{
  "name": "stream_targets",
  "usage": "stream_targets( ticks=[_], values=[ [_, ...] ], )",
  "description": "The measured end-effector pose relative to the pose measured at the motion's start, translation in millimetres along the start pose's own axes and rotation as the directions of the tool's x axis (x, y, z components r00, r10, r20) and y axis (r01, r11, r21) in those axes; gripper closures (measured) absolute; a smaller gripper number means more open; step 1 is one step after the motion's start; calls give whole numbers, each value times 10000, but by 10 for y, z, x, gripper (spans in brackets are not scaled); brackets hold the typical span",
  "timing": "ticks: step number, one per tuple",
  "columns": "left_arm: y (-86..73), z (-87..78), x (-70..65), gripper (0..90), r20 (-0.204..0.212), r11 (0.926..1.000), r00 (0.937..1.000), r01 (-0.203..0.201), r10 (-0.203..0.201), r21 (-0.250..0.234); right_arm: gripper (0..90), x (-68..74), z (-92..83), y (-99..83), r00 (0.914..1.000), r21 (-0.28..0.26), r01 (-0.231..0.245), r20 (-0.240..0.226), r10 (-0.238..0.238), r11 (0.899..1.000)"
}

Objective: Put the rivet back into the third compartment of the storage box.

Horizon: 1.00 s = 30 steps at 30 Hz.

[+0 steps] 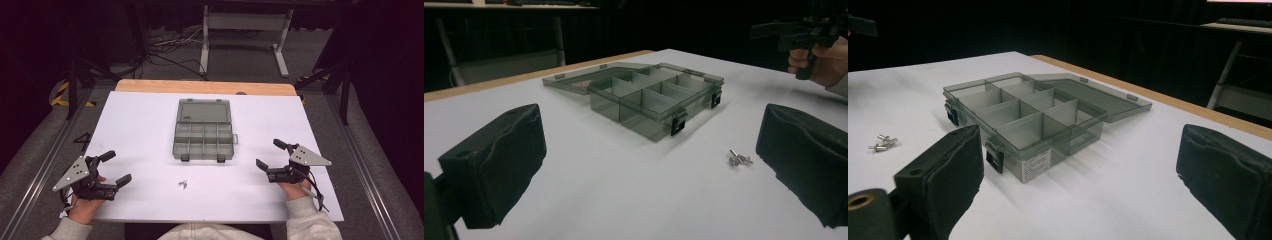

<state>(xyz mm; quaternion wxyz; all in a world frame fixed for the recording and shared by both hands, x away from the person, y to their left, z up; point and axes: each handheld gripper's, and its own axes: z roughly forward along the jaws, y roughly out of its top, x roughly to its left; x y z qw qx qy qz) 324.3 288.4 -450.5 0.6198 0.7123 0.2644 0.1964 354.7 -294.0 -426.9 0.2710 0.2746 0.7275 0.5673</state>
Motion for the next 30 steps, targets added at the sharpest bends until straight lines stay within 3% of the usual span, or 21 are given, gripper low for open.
stream_targets(
  ticks=[4,9,15,22,30],
  values=[
    [21,-10,-35,3,-120,9989,9989,-450,449,-127,56,5,5,4,9999,161,-102,-3,102,9998],
    [24,-1,-45,1,-127,9982,9981,-602,601,-52,56,7,6,15,9996,228,-266,-22,267,9994],
    [34,2,-43,0,-229,9987,9984,-507,509,111,56,40,17,66,9998,476,-171,-96,175,9987],
    [35,-23,-33,0,-203,9996,9994,-275,275,-5,56,185,74,218,9988,569,-7,-483,34,9984],
    [47,8,-70,0,-187,9981,9985,-515,521,324,56,342,223,385,9946,476,88,-1036,-38,9988]
  ],
)
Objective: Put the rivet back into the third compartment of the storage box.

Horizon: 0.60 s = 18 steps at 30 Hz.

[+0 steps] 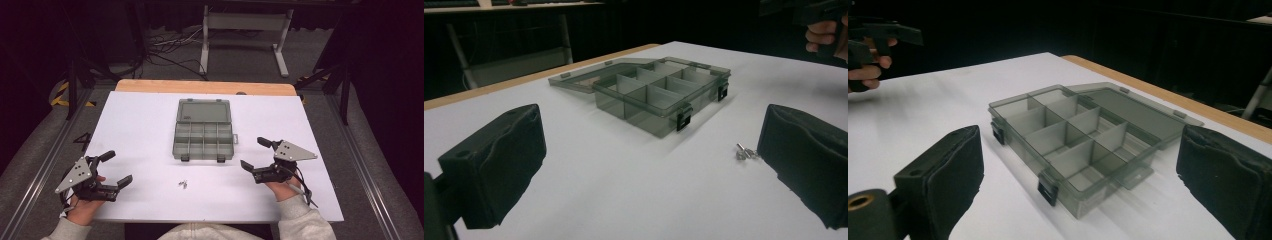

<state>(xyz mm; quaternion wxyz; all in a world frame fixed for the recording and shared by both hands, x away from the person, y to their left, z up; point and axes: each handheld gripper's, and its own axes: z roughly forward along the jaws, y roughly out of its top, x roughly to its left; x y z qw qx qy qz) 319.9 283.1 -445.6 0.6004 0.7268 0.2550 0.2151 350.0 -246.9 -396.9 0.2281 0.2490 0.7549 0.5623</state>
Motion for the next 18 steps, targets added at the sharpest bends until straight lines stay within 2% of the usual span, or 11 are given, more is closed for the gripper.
stream_targets(
  ticks=[2,8,18],
  values=[
    [1,-2,-4,0,7,10000,10000,2,-2,-20,56,63,49,58,9998,-28,119,-173,-120,9999],
    [-1,-7,12,0,21,9999,10000,88,-88,-84,56,141,140,170,9984,-285,73,-566,-89,9996],
    [0,-8,14,0,47,10000,10000,72,-72,-52,56,285,392,334,9898,-360,258,-1394,-306,9990]
  ],
)
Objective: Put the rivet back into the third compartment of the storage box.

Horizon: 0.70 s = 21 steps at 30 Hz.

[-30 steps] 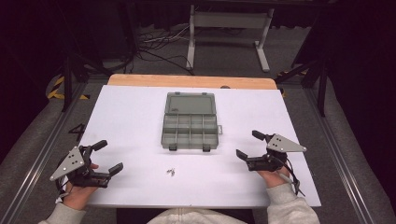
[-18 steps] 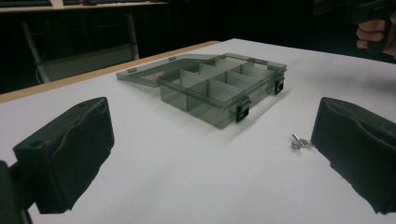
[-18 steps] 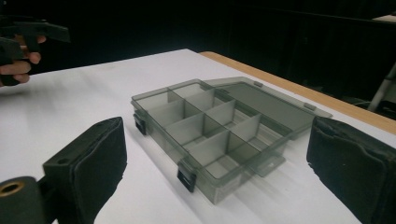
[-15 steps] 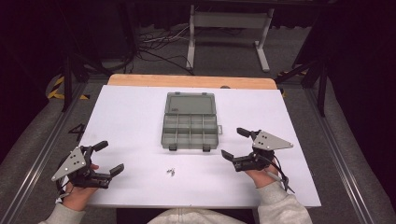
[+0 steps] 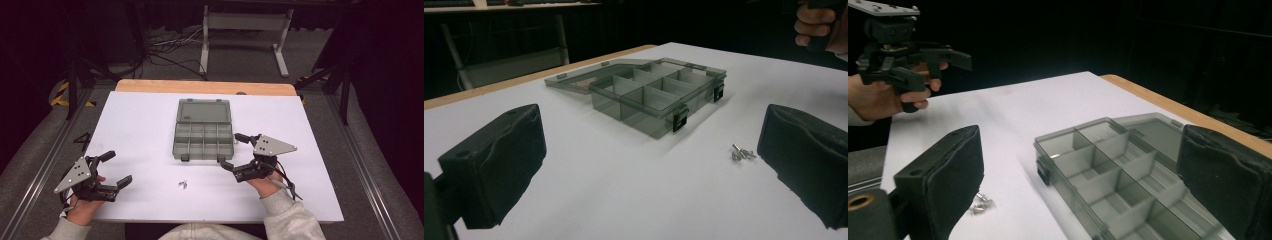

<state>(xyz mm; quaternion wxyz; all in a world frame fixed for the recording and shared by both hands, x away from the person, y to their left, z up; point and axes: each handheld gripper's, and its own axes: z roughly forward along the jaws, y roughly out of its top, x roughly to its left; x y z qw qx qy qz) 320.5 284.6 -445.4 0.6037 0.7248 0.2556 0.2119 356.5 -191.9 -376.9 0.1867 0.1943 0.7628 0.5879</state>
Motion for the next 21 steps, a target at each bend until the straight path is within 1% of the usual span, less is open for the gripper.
stream_targets(
  ticks=[3,6,8,10,12,14,16,17,20,21],
  values=[
    [2,6,7,0,46,10000,10000,69,-69,-15,55,36,94,53,9996,90,115,-275,-112,9999],
    [2,19,17,0,74,10000,10000,54,-54,-42,54,54,169,95,9986,220,138,-519,-126,9997],
    [4,26,23,0,127,10000,9999,57,-57,19,54,58,195,118,9982,228,154,-574,-141,9996],
    [6,38,26,0,135,9999,9998,122,-121,-74,53,59,225,143,9977,265,133,-670,-115,9996],
    [13,49,38,0,167,10000,9998,46,-45,-49,51,66,258,165,9972,263,126,-747,-106,9996],
    [15,67,36,0,204,9999,9998,88,-86,-82,50,78,303,187,9966,306,161,-812,-136,9994],
    [20,80,39,0,248,10000,9997,42,-40,-75,50,88,341,198,9959,389,164,-898,-128,9991],
    [21,84,35,0,271,9999,9996,101,-99,-73,50,95,367,203,9956,440,189,-930,-147,9989],
    [22,95,43,0,290,10000,9995,80,-79,-50,47,106,426,219,9941,623,262,-1068,-194,9977],
    [22,99,47,0,316,10000,9995,42,-41,-46,47,115,455,235,9937,825,342,-1088,-251,9960]
  ],
)
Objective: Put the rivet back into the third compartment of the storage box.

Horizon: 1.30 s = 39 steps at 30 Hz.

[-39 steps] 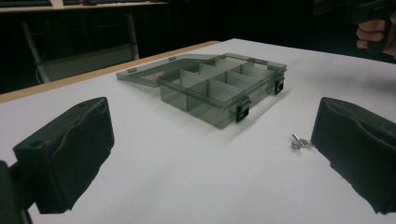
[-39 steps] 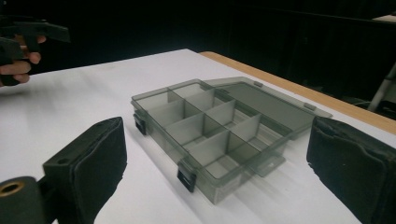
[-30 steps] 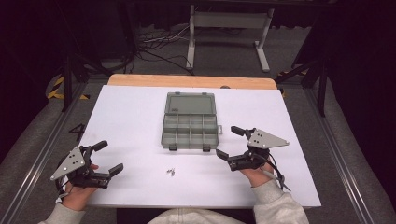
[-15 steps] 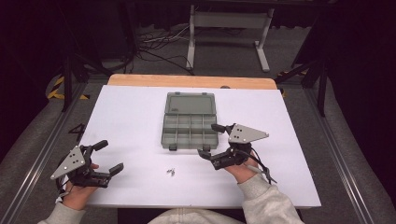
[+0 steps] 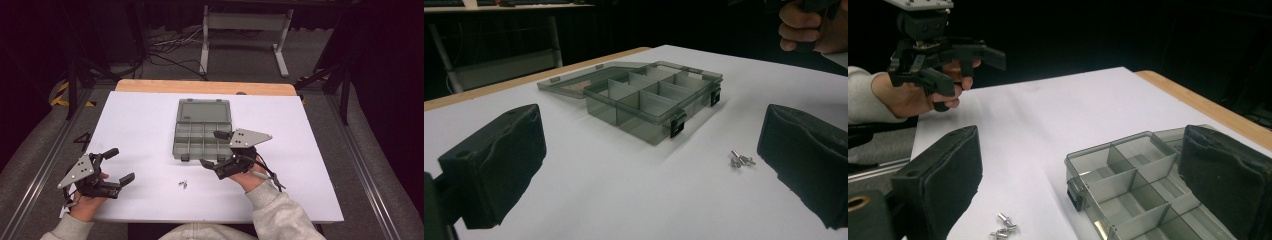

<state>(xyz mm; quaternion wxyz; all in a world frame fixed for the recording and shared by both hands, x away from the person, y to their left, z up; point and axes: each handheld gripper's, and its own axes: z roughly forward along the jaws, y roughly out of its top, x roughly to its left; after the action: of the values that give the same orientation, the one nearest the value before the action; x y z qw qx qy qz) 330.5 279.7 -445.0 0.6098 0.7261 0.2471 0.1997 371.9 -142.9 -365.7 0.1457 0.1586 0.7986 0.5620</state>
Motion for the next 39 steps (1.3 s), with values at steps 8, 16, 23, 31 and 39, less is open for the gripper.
stream_targets(
  ticks=[8,16,23,31,39],
  values=[
    [-3,-2,-4,0,-26,10000,10000,42,-42,3,58,18,140,122,9988,1338,490,-47,-488,9898],
    [-8,-3,-4,0,-14,9999,10000,65,-65,88,94,69,290,251,9922,2831,1240,-501,-1145,9510],
    [-9,-11,-7,0,-1,9999,10000,47,-47,88,114,109,414,307,9912,4239,1305,-773,-1078,8962],
    [-12,-20,-10,0,-14,9999,9999,112,-112,54,119,145,566,348,9901,5359,1305,-1148,-811,8341],
    [-12,-21,-8,0,16,9999,9999,130,-130,101,155,234,733,347,9835,6147,1624,-1635,-767,7719]
  ],
)
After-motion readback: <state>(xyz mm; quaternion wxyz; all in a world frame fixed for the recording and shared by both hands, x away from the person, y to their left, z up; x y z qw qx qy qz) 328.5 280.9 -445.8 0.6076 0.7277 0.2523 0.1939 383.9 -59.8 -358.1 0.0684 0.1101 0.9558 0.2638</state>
